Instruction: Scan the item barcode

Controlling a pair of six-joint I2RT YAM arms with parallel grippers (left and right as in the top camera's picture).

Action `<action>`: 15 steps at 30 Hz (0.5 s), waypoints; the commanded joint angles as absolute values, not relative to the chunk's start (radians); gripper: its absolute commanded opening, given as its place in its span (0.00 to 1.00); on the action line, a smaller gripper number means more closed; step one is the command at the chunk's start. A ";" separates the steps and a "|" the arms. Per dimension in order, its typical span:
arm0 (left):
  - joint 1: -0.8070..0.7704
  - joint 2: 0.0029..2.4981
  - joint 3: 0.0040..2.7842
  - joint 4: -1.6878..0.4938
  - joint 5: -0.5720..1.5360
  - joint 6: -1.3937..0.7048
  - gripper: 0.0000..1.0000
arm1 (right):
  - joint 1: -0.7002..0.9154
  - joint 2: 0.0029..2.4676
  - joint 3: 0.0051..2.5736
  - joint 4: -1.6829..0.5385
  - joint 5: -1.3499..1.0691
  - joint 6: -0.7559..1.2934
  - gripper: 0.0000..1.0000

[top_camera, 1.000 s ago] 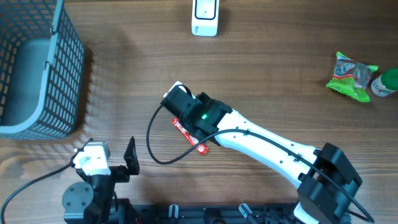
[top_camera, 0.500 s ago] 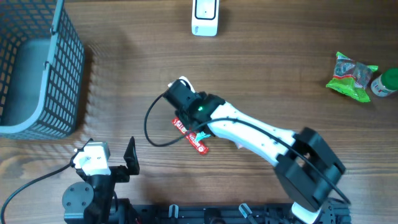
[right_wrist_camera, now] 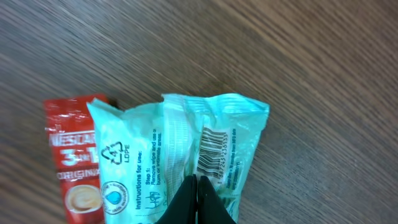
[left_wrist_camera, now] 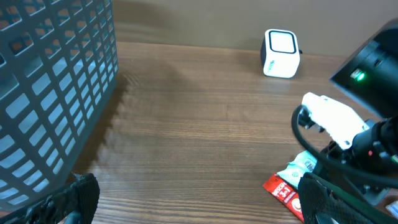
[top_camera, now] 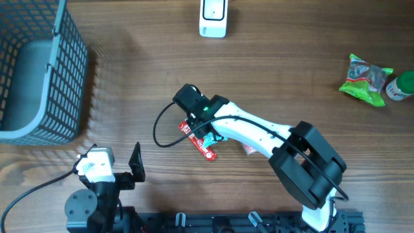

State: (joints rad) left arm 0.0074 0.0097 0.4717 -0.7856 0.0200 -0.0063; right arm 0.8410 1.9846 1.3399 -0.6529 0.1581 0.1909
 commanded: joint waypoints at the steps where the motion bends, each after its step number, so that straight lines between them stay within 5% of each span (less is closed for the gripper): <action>1: 0.002 0.005 0.462 -0.784 0.010 -0.016 1.00 | 0.838 1.854 1.380 -0.651 0.096 0.210 0.04; 15: 0.002 0.005 0.462 -0.784 0.010 -0.016 1.00 | 0.838 1.884 1.187 -0.666 -0.036 0.233 0.04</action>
